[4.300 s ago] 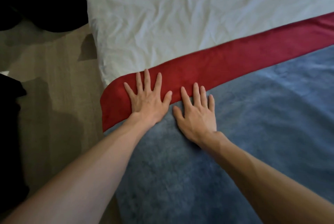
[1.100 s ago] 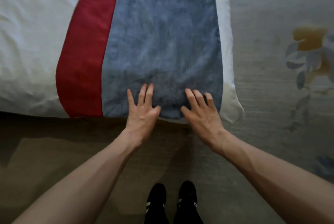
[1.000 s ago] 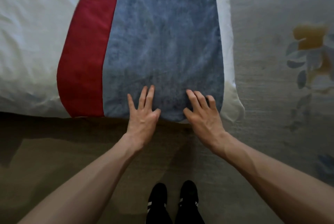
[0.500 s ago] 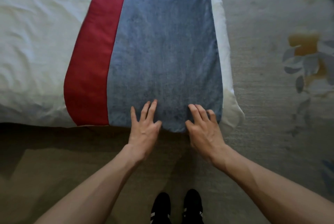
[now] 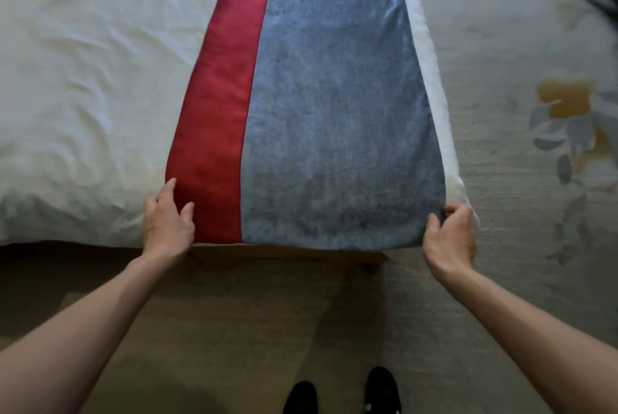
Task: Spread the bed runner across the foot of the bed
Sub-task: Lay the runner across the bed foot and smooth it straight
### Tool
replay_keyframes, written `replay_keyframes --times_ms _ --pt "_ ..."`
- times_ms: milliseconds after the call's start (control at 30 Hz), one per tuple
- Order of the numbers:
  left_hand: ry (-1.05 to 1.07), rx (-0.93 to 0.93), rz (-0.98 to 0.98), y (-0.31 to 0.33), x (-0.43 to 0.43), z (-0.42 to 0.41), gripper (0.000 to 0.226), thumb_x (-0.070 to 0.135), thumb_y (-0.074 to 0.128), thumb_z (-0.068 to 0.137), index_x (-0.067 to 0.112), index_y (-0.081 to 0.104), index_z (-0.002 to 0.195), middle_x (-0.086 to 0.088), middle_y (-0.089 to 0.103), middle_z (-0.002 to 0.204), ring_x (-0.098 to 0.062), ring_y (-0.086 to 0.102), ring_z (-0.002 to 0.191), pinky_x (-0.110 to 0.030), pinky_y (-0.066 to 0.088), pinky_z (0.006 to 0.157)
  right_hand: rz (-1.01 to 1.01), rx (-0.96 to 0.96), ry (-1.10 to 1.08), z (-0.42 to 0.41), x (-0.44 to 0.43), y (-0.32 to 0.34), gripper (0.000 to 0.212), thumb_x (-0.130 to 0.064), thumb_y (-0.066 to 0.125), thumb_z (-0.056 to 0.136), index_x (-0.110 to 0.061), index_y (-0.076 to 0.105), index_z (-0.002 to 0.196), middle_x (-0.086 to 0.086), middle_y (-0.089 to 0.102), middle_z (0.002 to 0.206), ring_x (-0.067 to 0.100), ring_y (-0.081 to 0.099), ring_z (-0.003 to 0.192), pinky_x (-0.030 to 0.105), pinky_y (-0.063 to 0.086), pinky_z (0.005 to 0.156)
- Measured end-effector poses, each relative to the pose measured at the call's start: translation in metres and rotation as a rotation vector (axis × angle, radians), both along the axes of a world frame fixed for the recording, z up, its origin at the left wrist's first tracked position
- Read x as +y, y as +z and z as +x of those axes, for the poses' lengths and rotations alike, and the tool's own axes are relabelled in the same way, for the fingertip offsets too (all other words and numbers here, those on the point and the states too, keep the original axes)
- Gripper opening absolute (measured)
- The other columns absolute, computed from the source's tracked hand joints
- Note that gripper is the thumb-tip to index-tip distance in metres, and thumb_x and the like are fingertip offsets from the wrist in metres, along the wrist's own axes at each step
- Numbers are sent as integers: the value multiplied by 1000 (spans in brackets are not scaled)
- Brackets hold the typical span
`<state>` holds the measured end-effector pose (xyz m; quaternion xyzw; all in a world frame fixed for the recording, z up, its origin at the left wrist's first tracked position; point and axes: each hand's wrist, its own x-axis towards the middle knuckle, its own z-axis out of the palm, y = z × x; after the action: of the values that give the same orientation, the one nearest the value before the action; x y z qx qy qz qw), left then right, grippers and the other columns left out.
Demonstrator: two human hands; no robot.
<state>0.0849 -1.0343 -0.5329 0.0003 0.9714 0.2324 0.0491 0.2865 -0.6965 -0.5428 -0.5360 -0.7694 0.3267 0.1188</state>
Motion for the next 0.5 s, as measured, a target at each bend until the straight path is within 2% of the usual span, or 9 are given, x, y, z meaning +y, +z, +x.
replay_keyframes --times_ms 67,167,300,500 --pt "27 -9 101 -1 -6 -3 53 16 55 93 11 34 141 -22 46 133 -37 45 122 -47 36 105 -26 3 -67 -4 0 1 24 -22 52 94 -10 45 113 16 61 109 36 57 101 43 42 88" --pt "178 -14 228 0 -10 -11 45 19 56 93 6 41 133 -18 58 122 -35 55 112 -45 43 97 -24 -4 -139 -8 -1 0 23 -21 52 94 -9 52 114 19 64 108 36 58 100 32 36 77" --pt "200 -1 202 -5 -17 -22 30 22 56 93 -2 65 109 -22 67 105 -36 61 99 -40 45 86 -36 -47 -166 -9 1 -1 15 -21 59 90 -7 67 92 19 69 99 35 62 93 34 43 78" --pt "203 -50 219 -16 -23 -22 26 20 64 88 -3 70 98 -21 70 96 -34 64 91 -39 48 83 -49 -109 -130 -6 7 -5 20 -22 62 89 -4 68 82 21 68 91 37 61 90 35 44 76"
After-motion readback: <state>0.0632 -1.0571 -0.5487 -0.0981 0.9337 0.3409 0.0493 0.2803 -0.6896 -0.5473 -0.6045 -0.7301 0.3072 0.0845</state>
